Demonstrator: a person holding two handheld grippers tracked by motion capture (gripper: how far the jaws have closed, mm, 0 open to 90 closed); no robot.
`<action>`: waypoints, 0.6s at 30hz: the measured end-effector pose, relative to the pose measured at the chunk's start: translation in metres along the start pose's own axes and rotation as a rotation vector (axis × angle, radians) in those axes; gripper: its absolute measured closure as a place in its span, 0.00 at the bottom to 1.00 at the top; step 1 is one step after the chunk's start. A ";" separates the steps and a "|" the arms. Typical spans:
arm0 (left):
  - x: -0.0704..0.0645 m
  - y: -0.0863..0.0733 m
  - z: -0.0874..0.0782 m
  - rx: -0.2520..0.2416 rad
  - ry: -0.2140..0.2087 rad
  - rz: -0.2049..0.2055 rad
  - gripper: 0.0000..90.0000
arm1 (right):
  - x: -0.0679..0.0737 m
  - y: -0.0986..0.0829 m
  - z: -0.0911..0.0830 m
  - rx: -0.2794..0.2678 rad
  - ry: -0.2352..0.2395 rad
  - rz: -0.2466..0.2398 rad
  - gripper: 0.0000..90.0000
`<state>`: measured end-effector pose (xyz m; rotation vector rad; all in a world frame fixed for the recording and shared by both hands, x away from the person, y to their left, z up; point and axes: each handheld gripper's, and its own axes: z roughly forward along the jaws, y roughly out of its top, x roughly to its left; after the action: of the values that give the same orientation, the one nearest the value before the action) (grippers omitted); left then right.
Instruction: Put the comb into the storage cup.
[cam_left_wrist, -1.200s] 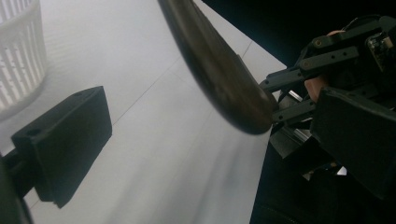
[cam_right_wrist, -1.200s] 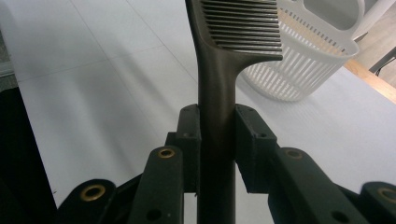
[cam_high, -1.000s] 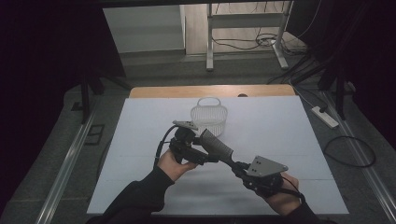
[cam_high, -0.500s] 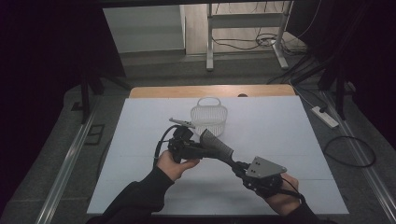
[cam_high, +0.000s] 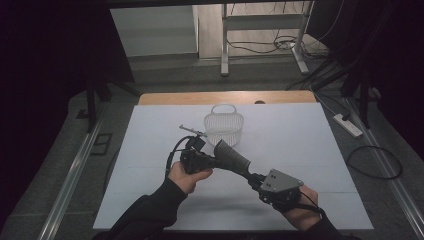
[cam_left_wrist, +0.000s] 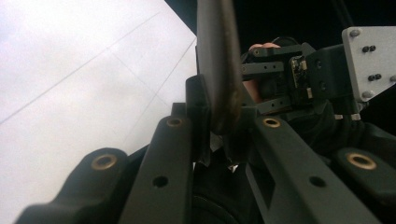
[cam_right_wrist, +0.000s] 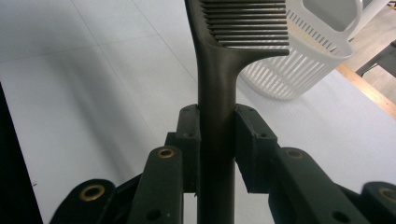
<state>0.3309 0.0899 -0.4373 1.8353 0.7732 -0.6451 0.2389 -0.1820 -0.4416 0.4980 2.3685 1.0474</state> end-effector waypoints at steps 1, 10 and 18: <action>0.002 -0.001 0.000 -0.001 -0.005 -0.009 0.92 | 0.000 0.000 0.000 0.001 0.002 0.001 0.80; -0.001 0.000 -0.005 -0.046 0.017 0.002 0.92 | -0.004 -0.001 0.001 -0.013 0.022 0.057 0.72; -0.007 0.001 -0.007 -0.051 0.049 0.037 0.92 | -0.004 -0.001 0.000 -0.018 0.037 0.064 0.63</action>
<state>0.3278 0.0952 -0.4294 1.8204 0.7797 -0.5535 0.2418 -0.1842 -0.4412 0.5562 2.3867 1.1148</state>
